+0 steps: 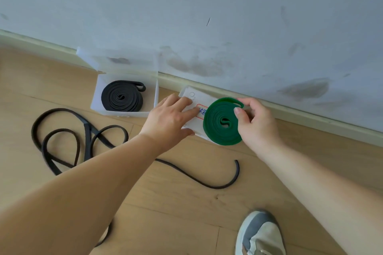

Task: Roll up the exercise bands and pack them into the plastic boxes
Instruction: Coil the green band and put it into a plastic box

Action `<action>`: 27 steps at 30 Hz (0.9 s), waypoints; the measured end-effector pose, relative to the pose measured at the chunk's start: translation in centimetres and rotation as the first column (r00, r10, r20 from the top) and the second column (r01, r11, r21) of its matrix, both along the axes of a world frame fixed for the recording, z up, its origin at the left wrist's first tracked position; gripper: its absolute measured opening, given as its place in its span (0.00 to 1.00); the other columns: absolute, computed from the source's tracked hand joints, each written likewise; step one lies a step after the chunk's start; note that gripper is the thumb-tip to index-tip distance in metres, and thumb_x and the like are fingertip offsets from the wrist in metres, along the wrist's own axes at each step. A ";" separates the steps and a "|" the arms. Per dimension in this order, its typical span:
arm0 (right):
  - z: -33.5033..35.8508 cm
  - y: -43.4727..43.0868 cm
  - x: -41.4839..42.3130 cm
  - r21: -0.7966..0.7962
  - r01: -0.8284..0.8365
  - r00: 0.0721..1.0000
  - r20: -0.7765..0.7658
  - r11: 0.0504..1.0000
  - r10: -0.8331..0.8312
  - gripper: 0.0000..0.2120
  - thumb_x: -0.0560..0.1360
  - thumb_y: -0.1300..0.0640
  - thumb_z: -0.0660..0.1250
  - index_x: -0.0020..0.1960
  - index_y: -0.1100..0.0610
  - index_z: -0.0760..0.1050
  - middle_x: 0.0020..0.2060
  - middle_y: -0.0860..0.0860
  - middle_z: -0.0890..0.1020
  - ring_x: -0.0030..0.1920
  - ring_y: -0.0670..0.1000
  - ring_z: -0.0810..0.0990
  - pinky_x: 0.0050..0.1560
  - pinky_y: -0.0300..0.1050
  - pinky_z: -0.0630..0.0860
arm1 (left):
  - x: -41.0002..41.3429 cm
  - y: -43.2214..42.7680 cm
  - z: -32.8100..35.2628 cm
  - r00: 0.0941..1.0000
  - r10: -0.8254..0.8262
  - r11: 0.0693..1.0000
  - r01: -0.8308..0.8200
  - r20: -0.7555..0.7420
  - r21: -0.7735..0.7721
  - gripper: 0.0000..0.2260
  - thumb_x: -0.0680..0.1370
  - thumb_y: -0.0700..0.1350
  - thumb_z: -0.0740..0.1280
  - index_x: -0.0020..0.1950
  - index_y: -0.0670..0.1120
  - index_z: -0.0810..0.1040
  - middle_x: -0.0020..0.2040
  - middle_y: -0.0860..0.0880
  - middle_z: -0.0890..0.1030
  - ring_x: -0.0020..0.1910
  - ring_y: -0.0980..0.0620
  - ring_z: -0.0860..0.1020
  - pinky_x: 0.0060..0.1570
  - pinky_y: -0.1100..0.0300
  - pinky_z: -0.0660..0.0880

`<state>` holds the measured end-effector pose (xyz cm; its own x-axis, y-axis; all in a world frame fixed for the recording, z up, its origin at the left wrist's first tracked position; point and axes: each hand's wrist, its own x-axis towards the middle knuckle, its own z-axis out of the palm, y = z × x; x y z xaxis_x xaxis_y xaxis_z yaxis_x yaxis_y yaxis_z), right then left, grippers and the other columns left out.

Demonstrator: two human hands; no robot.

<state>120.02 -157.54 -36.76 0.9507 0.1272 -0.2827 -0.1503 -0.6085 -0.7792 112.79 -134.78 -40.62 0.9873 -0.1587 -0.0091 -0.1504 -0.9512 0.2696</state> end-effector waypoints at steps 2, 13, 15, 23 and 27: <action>0.2 0.0 -0.1 -0.001 -0.001 1.000 0.002 1.000 0.001 0.08 0.82 0.56 0.66 0.58 0.46 0.78 0.37 0.45 0.79 0.37 0.45 0.76 0.40 0.40 0.71 | 0.4 -0.1 0.0 0.997 -0.068 0.996 0.066 0.033 0.058 0.28 0.66 0.55 0.82 0.63 0.48 0.82 0.62 0.46 0.81 0.59 0.41 0.78 0.63 0.46 0.76; 4.2 -1.3 -1.2 0.015 -0.058 0.997 0.048 0.998 0.057 0.09 0.82 0.59 0.66 0.56 0.46 0.80 0.47 0.43 0.84 0.47 0.42 0.82 0.47 0.36 0.74 | 0.5 -1.0 2.9 0.996 -0.087 0.994 0.085 -0.030 -0.073 0.20 0.74 0.50 0.77 0.64 0.50 0.82 0.60 0.46 0.84 0.61 0.42 0.82 0.52 0.45 0.83; 4.8 -1.6 -1.7 -0.003 -0.168 0.986 0.004 0.986 0.168 0.10 0.82 0.59 0.66 0.57 0.45 0.80 0.49 0.40 0.85 0.50 0.38 0.82 0.49 0.32 0.76 | 1.2 -0.9 4.2 0.991 -0.028 0.994 0.015 -0.132 -0.105 0.20 0.79 0.56 0.70 0.70 0.55 0.78 0.64 0.52 0.82 0.65 0.46 0.78 0.59 0.50 0.79; 4.5 -0.5 -3.4 -0.094 -0.471 0.880 0.012 0.877 0.474 0.10 0.82 0.57 0.66 0.59 0.44 0.79 0.51 0.37 0.83 0.52 0.40 0.80 0.54 0.37 0.76 | 0.8 -0.2 4.1 0.865 0.098 0.959 -0.215 -0.492 -0.187 0.13 0.82 0.60 0.60 0.58 0.58 0.81 0.47 0.53 0.83 0.48 0.48 0.80 0.48 0.50 0.80; 4.3 0.0 -3.4 -0.098 -0.566 0.818 0.056 0.819 0.572 0.11 0.81 0.59 0.66 0.59 0.45 0.78 0.54 0.38 0.82 0.57 0.42 0.79 0.60 0.39 0.76 | 0.5 -0.8 4.2 0.877 0.104 0.964 -0.204 -0.469 -0.168 0.13 0.83 0.59 0.59 0.57 0.55 0.81 0.46 0.52 0.82 0.47 0.48 0.79 0.47 0.51 0.78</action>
<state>116.65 -157.52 -32.41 0.7347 0.6344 -0.2403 0.3005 -0.6219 -0.7231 113.26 -135.54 -36.42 0.8945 -0.0528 -0.4439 0.1791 -0.8674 0.4642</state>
